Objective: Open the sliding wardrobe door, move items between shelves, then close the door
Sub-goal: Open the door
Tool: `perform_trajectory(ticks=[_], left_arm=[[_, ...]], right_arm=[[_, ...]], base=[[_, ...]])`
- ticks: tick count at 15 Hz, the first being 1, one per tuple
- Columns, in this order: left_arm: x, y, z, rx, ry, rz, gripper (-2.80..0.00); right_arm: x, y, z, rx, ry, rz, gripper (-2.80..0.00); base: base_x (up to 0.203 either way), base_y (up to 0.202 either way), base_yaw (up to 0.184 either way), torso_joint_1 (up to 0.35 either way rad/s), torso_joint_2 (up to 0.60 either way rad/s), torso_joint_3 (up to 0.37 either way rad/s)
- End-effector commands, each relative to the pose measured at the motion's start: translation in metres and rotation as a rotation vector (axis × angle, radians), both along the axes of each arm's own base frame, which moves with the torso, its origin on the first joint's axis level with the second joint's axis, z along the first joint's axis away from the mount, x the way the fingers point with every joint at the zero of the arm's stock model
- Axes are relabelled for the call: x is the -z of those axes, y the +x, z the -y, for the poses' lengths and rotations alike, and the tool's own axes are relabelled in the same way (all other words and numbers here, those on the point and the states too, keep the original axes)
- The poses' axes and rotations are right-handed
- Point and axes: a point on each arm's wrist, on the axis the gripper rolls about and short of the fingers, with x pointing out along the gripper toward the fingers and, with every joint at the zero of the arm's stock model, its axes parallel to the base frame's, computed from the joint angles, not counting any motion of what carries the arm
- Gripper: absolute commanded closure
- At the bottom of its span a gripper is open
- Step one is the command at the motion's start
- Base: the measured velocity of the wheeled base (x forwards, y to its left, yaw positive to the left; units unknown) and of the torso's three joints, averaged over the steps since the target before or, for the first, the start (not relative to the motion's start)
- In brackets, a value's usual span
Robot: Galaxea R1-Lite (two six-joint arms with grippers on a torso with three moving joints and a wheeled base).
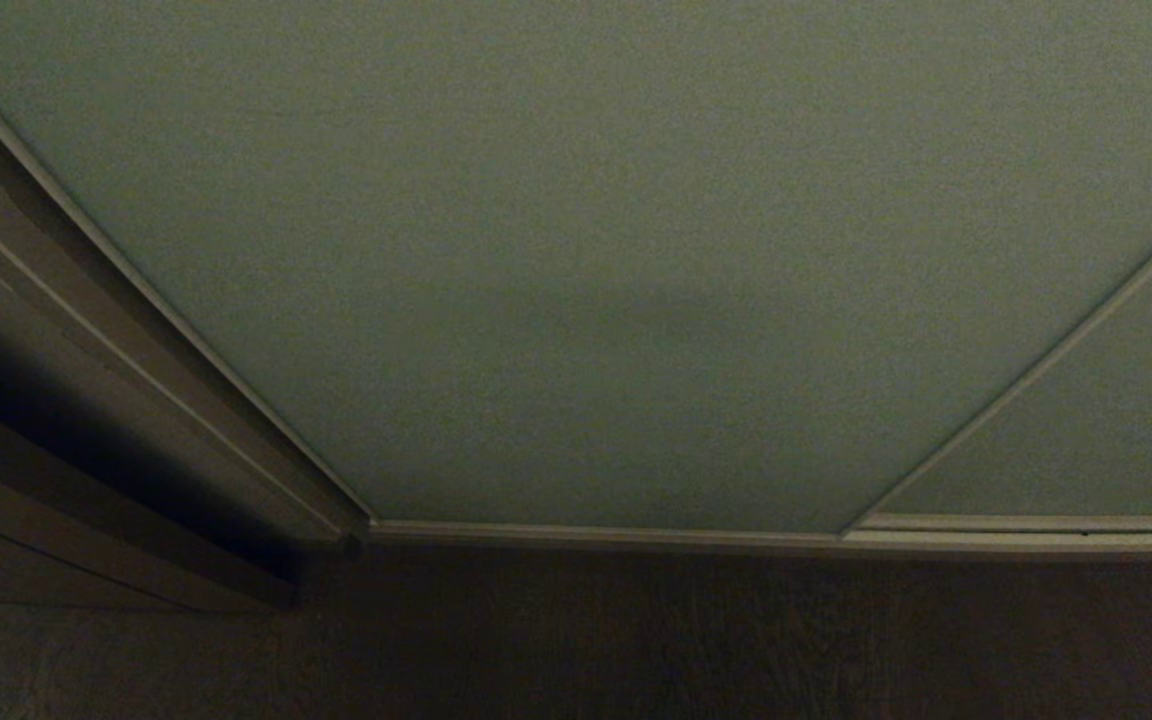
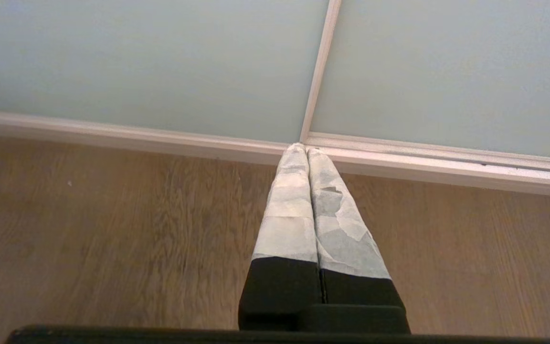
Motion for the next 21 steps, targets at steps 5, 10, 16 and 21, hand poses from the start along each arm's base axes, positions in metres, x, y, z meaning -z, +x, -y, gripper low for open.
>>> perform_trajectory(ticks=[5, 10, 16, 21], left_arm=[[-0.0001, 0.0001, 0.0000, -0.002, 0.000, -0.001, 0.00], [-0.0001, 0.0001, 0.0000, -0.001, 0.000, -0.001, 0.00], [-0.0001, 0.0001, 0.0000, -0.002, 0.000, -0.001, 0.00], [-0.0002, 0.0001, 0.0000, -0.001, 0.006, 0.000, 0.00]], right_arm=[[0.0016, -0.0004, 0.0000, -0.001, 0.008, 0.001, 0.00], [0.0016, -0.0004, 0.0000, -0.001, 0.008, 0.001, 0.00], [0.0016, -0.0004, 0.0000, -0.001, 0.008, 0.001, 0.00], [0.0016, -0.0004, 0.0000, -0.001, 0.008, 0.001, 0.00]], base=[[0.000, 0.000, 0.000, 0.000, 0.00, 0.000], [0.000, 0.000, 0.000, 0.000, 0.00, 0.000], [0.000, 0.000, 0.000, 0.000, 0.00, 0.000], [0.000, 0.000, 0.000, 0.000, 0.00, 0.000]])
